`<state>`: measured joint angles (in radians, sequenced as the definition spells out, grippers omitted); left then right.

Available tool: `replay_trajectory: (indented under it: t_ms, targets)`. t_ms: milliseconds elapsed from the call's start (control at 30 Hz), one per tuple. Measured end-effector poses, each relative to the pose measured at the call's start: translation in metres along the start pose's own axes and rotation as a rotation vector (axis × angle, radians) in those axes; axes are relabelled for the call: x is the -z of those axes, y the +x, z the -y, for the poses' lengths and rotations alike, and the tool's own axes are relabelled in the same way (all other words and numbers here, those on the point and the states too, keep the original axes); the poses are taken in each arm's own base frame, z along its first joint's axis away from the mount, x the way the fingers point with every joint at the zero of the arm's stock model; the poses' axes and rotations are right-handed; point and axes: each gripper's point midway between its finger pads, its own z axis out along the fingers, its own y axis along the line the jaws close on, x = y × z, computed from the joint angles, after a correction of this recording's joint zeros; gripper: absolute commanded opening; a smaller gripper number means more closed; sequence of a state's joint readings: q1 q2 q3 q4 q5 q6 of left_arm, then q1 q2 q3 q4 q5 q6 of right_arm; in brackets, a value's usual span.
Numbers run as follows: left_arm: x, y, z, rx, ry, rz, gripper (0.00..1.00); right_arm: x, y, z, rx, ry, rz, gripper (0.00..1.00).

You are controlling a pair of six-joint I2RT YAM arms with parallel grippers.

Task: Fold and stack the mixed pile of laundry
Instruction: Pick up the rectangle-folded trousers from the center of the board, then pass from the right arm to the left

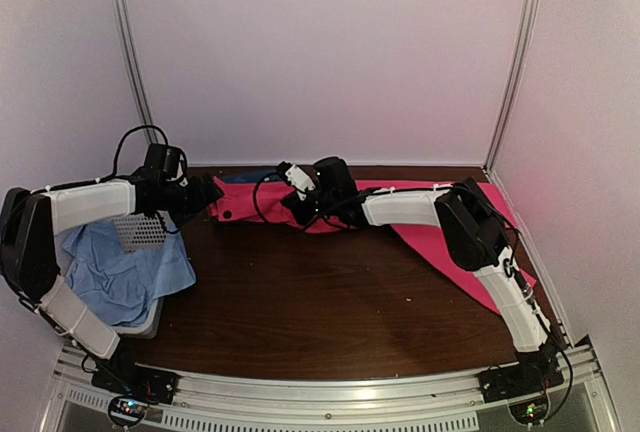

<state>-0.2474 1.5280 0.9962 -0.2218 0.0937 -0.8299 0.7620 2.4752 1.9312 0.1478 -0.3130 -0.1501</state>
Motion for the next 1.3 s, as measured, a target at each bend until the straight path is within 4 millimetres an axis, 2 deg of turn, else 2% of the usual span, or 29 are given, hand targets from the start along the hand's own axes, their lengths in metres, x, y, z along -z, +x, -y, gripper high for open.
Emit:
replay_trajectory:
  t_ms: [200, 433, 567, 733, 1000, 1100, 1200, 1300]
  targets:
    - [-0.004, -0.009, 0.007, 0.083, 0.037, 0.038, 0.98, 0.003, -0.001, 0.010, -0.069, -0.017, 0.022, 0.00]
    - [-0.034, -0.004, 0.013, 0.161, 0.102, 0.010, 0.98, 0.003, -0.002, 0.011, -0.086, -0.025, 0.028, 0.00]
    - [-0.042, -0.002, 0.015, 0.194, 0.125, -0.002, 0.97, 0.003, -0.003, 0.011, -0.091, -0.027, 0.032, 0.00]
    - [-0.051, -0.004, 0.023, 0.222, 0.175, -0.001, 0.87, 0.003, -0.003, 0.010, -0.100, -0.033, 0.032, 0.00]
    - [-0.073, 0.001, 0.022, 0.267, 0.187, -0.035, 0.91, 0.003, -0.003, 0.010, -0.102, -0.035, 0.033, 0.00]
    - [-0.076, 0.000, 0.023, 0.282, 0.189, -0.035, 0.84, 0.003, -0.003, 0.009, -0.103, -0.037, 0.033, 0.00]
    - [-0.078, -0.006, 0.024, 0.290, 0.192, -0.023, 0.69, 0.004, -0.003, 0.009, -0.102, -0.041, 0.034, 0.00]
    - [-0.081, -0.016, 0.021, 0.290, 0.189, -0.003, 0.65, 0.004, -0.004, 0.010, -0.101, -0.043, 0.039, 0.00]
